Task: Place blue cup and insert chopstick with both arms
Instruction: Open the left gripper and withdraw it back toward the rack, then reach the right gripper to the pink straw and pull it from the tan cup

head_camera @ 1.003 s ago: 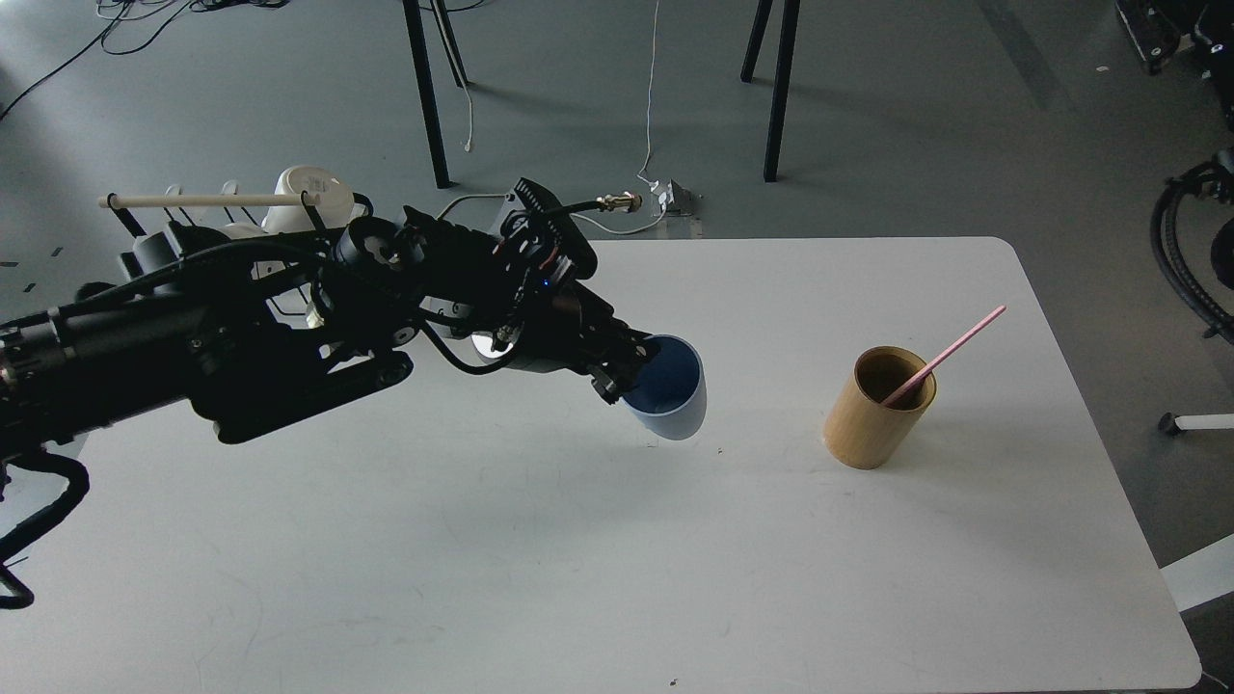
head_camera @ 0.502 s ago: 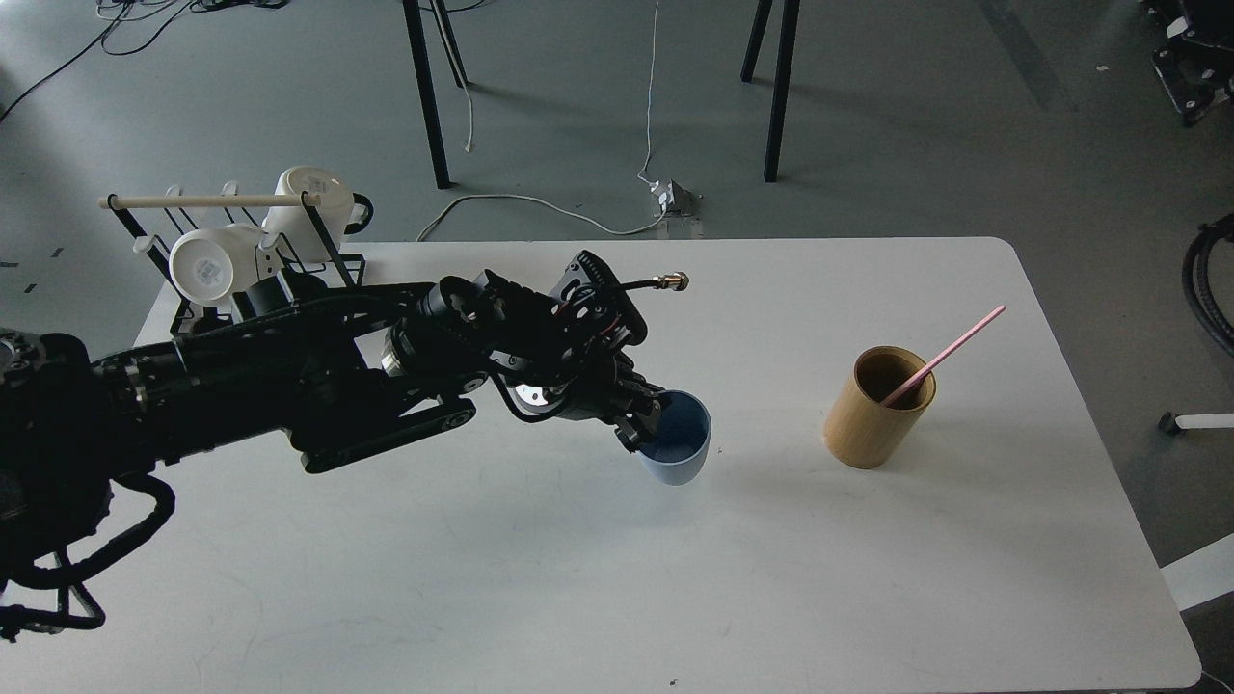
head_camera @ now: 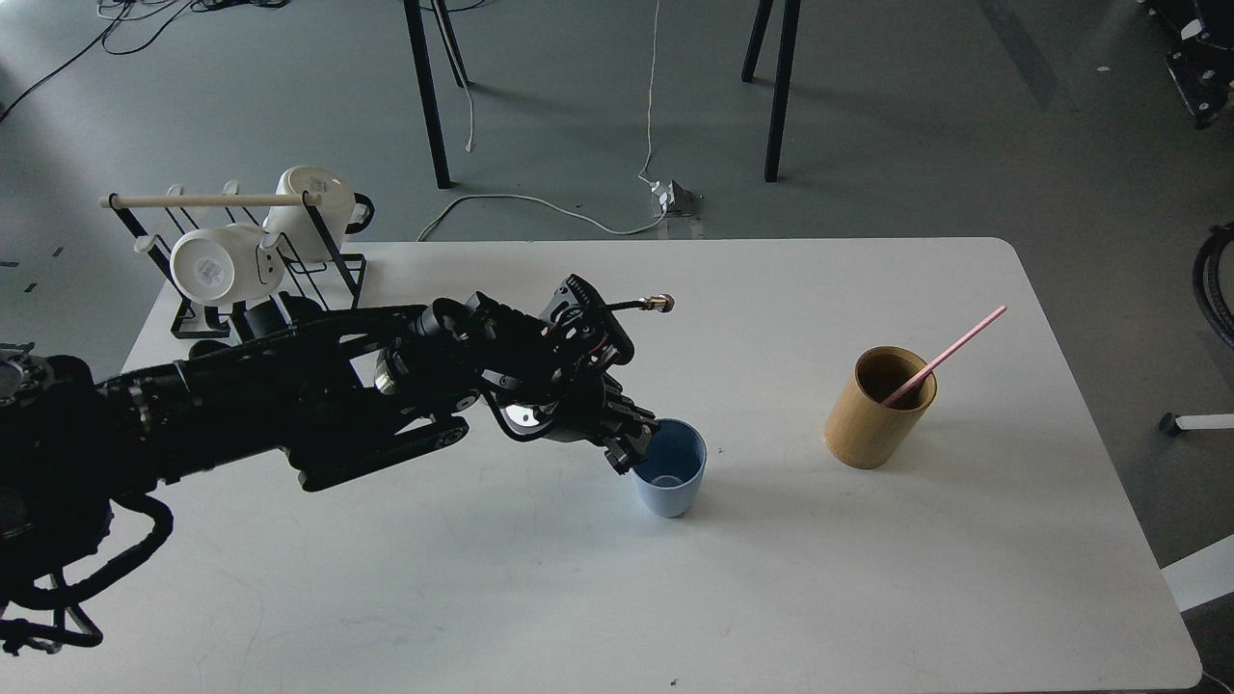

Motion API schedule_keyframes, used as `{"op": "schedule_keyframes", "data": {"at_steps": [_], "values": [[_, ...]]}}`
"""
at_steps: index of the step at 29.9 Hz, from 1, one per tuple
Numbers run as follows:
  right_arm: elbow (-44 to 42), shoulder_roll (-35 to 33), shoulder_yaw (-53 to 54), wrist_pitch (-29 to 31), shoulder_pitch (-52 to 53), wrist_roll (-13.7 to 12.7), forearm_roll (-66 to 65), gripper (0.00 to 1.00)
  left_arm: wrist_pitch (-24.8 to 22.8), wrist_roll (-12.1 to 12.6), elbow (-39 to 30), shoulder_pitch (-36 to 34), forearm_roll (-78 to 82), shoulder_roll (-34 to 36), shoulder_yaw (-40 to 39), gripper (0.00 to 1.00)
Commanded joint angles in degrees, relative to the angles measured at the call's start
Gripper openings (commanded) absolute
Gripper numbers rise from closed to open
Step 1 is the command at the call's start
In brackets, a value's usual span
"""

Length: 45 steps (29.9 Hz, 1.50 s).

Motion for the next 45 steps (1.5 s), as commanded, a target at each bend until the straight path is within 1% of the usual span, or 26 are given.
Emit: {"op": "schedule_keyframes", "data": {"at_steps": [1,2,3,5,6,10,11,12,15,17,18,21,23,26,27,28,32,33,35,38,41,43,45], "values": [[0.09,-0.07,0.01,0.0,0.09,0.0,0.0,0.99,0.0,-0.12,-0.08,-0.38,-0.91,0.19,-1.11,0.51],[0.17,-0.16,0.01,0.0,0.09,-0.09,0.0,0.99,0.0,-0.12,-0.16,-0.56,-1.7,0.36,-1.89,0.67],[0.18,-0.25,0.1,0.0,0.09,0.0,0.0,0.99,0.0,-0.21,-0.16,-0.56,-2.66,0.62,-3.03,0.76],[0.18,-1.03,-0.08,0.0,0.09,-0.09,0.0,0.99,0.0,-0.3,-0.52,-0.74,-5.04,1.5,-6.37,0.78],[0.35,-1.47,-0.17,0.0,0.18,-0.09,-0.09,0.99,0.0,-0.73,-0.52,-0.82,-5.92,2.29,-7.86,0.79],[1.58,-6.47,-1.83,0.0,0.18,-0.17,-0.44,0.99,0.0,-5.82,-0.52,-0.56,-13.28,6.07,-17.6,0.89],[2.37,-7.97,-2.53,0.0,0.18,-0.18,-0.79,0.99,0.0,-6.88,-0.43,-0.3,-16.01,6.77,-20.5,0.91],[3.16,-9.46,-3.32,0.0,0.18,-0.18,-1.14,0.99,0.0,-7.15,-0.25,0.05,-18.73,7.3,-22.8,0.93],[7.46,-15.78,-6.13,0.0,-0.26,-0.09,-1.67,0.99,0.0,-7.15,0.8,1.45,-28.66,8.27,-27.99,0.94],[9.05,-19.57,-8.68,0.0,-1.66,0.0,-2.98,0.99,0.0,-7.41,2.38,3.38,-37.0,9.67,-30.63,0.96],[9.4,-20.63,-9.65,0.0,-1.67,0.0,-4.21,0.99,0.0,-7.42,2.99,4.09,-41.22,9.94,-31.6,0.98],[9.76,-23.44,-10.45,0.0,-1.67,0.35,-10.96,0.98,0.0,-7.68,4.31,6.29,-56.23,10.12,-33.88,0.99],[9.76,-24.5,-10.45,0.0,-1.75,2.01,-16.84,0.98,0.0,-8.47,5.37,6.73,-67.04,10.29,-36.16,0.99],[10.19,-25.99,-10.71,0.0,-2.02,6.49,-25.28,0.96,0.0,-8.65,8.78,7.17,-82.6,9.86,-39.95,0.99],[10.63,-26.35,-10.8,0.0,-2.1,7.46,-27.75,0.95,0.0,-8.73,10.45,7.35,-87.18,9.68,-40.74,0.99],[11.24,-26.79,-10.89,0.0,-2.28,7.91,-30.21,0.95,0.0,-8.74,12.38,7.87,-92.18,9.59,-41.36,0.99],[12.92,-27.58,-11.24,0.0,-3.24,7.82,-39.7,0.95,0.0,-8.12,18.63,9.72,-109.86,9.59,-42.33,0.99],[13.7,-27.84,-11.5,0.0,-3.42,7.82,-43.12,0.95,0.0,-7.95,21.17,9.9,-113.03,9.5,-42.24,0.99],[15.98,-28.19,-11.85,0.0,-3.77,7.74,-49.88,0.95,0.0,-7.77,26.35,9.72,-116.3,9.07,-42.15,0.99],[20.02,-28.64,-13.08,0.0,-5.35,7.74,-58.68,0.95,0.0,-7.24,32.34,9.11,-117.02,7.4,-42.59,0.99],[23.89,-29.77,-14.31,0.0,-7.46,7.74,-63.88,0.96,0.0,-5.75,33.06,8.76,-117.2,7.22,-42.77,0.99],[26.09,-30.13,-16.24,-0.31,-8.69,7.82,-67.48,0.96,0.0,-5.66,33.06,8.67,-117.89,7.04,-42.94,0.99],[28.2,-30.13,-20.27,-5.65,-9.49,7.74,-72.4,0.96,0.0,-5.57,32.97,8.49,-119.39,6.96,-43.03,0.99]]}}
